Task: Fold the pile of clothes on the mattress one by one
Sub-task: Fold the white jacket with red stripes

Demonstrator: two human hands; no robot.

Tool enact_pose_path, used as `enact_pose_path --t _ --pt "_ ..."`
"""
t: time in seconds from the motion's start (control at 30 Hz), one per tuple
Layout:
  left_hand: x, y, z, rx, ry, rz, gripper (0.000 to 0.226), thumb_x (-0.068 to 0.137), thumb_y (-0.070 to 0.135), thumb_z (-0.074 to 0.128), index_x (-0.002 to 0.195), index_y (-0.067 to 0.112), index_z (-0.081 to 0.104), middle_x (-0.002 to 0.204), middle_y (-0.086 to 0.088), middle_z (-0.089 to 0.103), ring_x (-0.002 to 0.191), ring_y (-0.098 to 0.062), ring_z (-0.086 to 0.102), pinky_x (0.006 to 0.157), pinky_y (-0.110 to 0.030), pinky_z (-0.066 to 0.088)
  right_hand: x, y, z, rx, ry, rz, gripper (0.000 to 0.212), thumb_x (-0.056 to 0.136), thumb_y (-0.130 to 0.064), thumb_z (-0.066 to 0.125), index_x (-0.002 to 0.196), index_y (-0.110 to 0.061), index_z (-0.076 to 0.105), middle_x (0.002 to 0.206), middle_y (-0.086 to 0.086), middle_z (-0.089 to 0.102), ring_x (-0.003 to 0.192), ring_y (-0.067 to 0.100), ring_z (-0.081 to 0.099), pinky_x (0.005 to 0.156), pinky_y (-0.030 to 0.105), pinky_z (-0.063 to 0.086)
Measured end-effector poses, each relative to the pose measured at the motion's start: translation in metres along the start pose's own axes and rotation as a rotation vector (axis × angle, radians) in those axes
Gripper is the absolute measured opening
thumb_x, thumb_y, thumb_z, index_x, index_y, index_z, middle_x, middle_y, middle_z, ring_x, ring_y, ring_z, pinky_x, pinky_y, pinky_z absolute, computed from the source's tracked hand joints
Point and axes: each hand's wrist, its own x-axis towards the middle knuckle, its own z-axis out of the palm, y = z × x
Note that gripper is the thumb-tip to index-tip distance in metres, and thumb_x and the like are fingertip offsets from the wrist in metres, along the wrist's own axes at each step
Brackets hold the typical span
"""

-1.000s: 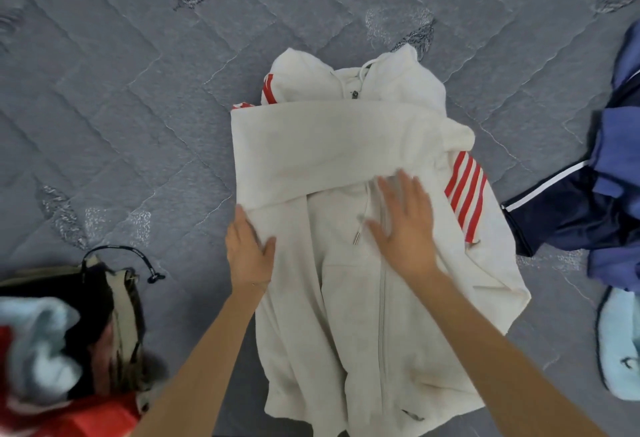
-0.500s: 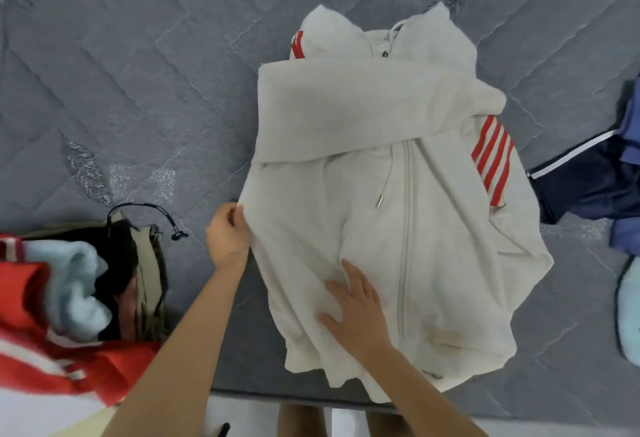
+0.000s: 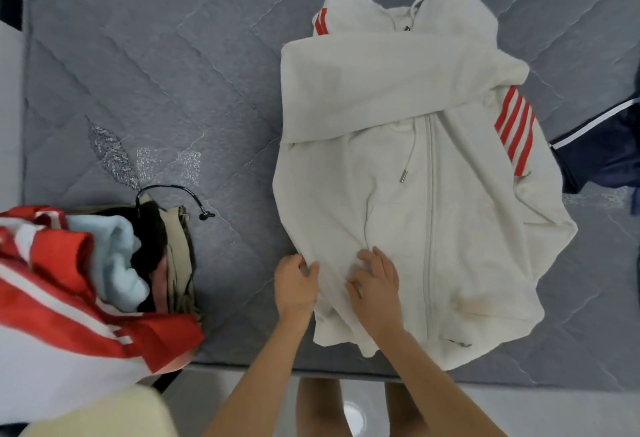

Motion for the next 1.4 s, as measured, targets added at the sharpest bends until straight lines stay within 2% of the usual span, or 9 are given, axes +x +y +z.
enact_pose_path --t 0.2,0.33,0.47,0.67,0.77,0.87,1.1,1.27,1.4 --pt "-0.012 -0.014 -0.013 -0.195 0.17 -0.048 0.021 0.1 0.016 0.044 0.082 0.009 0.037 0.066 0.002 0.049 0.058 -0.007 0.044 0.049 -0.017 0.033 -0.009 0.011 -0.002 0.088 0.066 -0.089 0.017 0.088 -0.011 0.067 0.105 -0.01 0.071 0.137 0.008 0.054 0.138 0.032 0.037 0.114 0.046 0.029" --pt "-0.011 -0.033 -0.025 -0.212 0.229 0.028 0.02 0.102 0.019 0.042 0.083 0.01 0.042 0.066 0.001 0.05 0.056 0.0 0.046 0.051 -0.017 0.037 -0.013 0.027 -0.004 -0.089 -0.074 -0.05 0.051 0.095 -0.027 0.056 0.144 -0.019 0.043 0.158 0.004 0.023 0.148 0.028 0.011 0.12 0.042 0.004" --pt "-0.02 -0.045 -0.019 -0.345 0.062 -0.051 0.031 0.104 0.024 0.035 0.083 0.01 0.053 0.08 -0.013 0.059 0.073 -0.017 0.055 0.071 -0.035 0.051 -0.02 0.041 -0.012 -0.165 -0.062 -0.003 0.065 0.093 -0.034 0.058 0.15 -0.022 0.03 0.161 0.006 0.01 0.149 0.03 0.006 0.119 0.043 0.001" --pt "-0.069 -0.077 0.004 -0.224 -0.239 -0.099 0.012 0.09 0.038 0.061 0.097 0.034 0.052 0.092 0.016 0.065 0.088 -0.005 0.062 0.068 -0.01 0.046 -0.03 0.072 -0.032 -0.143 -0.022 0.239 0.098 0.081 -0.072 0.045 0.154 -0.016 0.014 0.162 0.007 0.008 0.149 0.025 0.005 0.119 0.043 0.002" --pt "-0.086 -0.081 0.016 -0.19 -0.206 -0.085 0.055 0.074 0.032 0.08 0.115 0.033 0.043 0.109 0.016 0.058 0.098 -0.002 0.058 0.079 -0.019 0.049 -0.04 0.086 -0.04 -0.062 -0.039 0.164 0.089 0.081 -0.071 0.035 0.152 -0.018 0.024 0.161 0.005 0.011 0.149 0.023 0.007 0.12 0.041 0.001" --pt "-0.088 -0.073 0.022 -0.196 -0.057 -0.086 0.066 0.066 0.037 0.085 0.114 0.032 0.038 0.111 0.013 0.051 0.1 -0.006 0.055 0.083 -0.027 0.048 -0.048 0.098 -0.046 -0.043 -0.038 0.143 0.077 0.087 -0.063 0.04 0.15 -0.018 0.031 0.16 0.006 0.015 0.148 0.023 0.012 0.121 0.039 0.004" --pt "-0.078 -0.046 0.034 -0.097 0.059 -0.161 0.039 0.079 0.04 0.074 0.099 0.013 0.054 0.101 -0.001 0.058 0.096 -0.02 0.055 0.084 -0.04 0.049 -0.051 0.111 -0.05 -0.064 -0.081 0.145 0.069 0.09 -0.056 0.052 0.147 -0.02 0.037 0.161 0.005 0.013 0.148 0.022 0.01 0.121 0.038 0.005" --pt "-0.076 -0.044 0.032 -0.161 0.141 -0.176 0.028 0.093 0.017 0.058 0.067 0.015 0.049 0.068 -0.001 0.054 0.07 -0.023 0.054 0.056 -0.026 0.038 -0.049 0.111 -0.05 -0.083 -0.083 0.141 0.064 0.09 -0.051 0.057 0.144 -0.019 0.042 0.16 0.008 0.017 0.147 0.025 0.013 0.12 0.04 0.008" --pt "-0.078 -0.049 0.025 -0.138 0.202 -0.216 0.024 0.098 0.012 0.047 0.077 0.005 0.055 0.071 -0.003 0.056 0.067 -0.018 0.049 0.059 -0.028 0.036 -0.049 0.108 -0.054 -0.079 -0.023 0.105 0.058 0.089 -0.041 0.064 0.139 -0.014 0.049 0.154 0.013 0.03 0.143 0.03 0.026 0.117 0.043 0.017"
